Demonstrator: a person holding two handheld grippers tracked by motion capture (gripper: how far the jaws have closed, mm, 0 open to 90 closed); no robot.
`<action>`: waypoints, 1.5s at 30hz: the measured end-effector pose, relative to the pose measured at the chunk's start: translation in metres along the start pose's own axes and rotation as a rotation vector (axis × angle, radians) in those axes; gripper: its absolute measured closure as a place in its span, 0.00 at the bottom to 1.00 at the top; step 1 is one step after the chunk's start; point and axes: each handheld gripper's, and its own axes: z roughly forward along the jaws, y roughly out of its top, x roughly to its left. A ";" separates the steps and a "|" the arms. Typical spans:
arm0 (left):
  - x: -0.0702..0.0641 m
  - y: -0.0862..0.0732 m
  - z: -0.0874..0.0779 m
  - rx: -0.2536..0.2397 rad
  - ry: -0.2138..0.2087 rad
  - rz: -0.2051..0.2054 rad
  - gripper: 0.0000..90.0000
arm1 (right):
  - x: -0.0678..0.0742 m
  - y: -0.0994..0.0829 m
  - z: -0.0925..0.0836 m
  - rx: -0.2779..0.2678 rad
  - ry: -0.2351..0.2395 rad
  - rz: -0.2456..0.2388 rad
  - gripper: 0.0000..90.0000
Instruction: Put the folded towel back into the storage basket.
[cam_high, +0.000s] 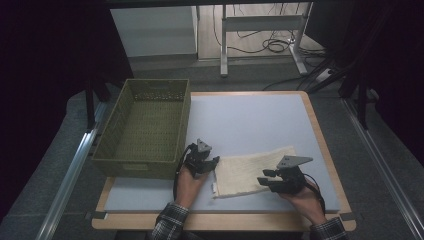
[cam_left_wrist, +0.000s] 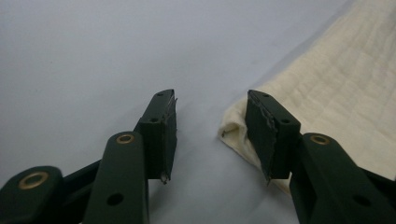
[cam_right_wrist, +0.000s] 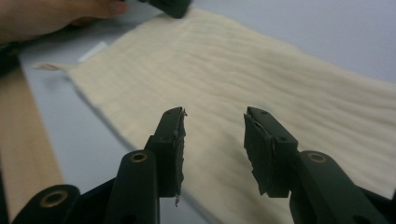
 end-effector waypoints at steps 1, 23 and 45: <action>0.000 0.000 0.000 0.000 0.000 0.000 0.59 | 0.005 0.001 0.003 0.006 0.018 0.001 0.65; 0.001 0.000 -0.001 0.008 -0.001 0.009 0.59 | 0.084 0.029 0.067 0.060 0.200 -0.144 0.71; -0.002 0.000 -0.001 0.006 -0.057 0.066 0.86 | 0.093 0.031 0.087 0.068 0.113 -0.148 0.94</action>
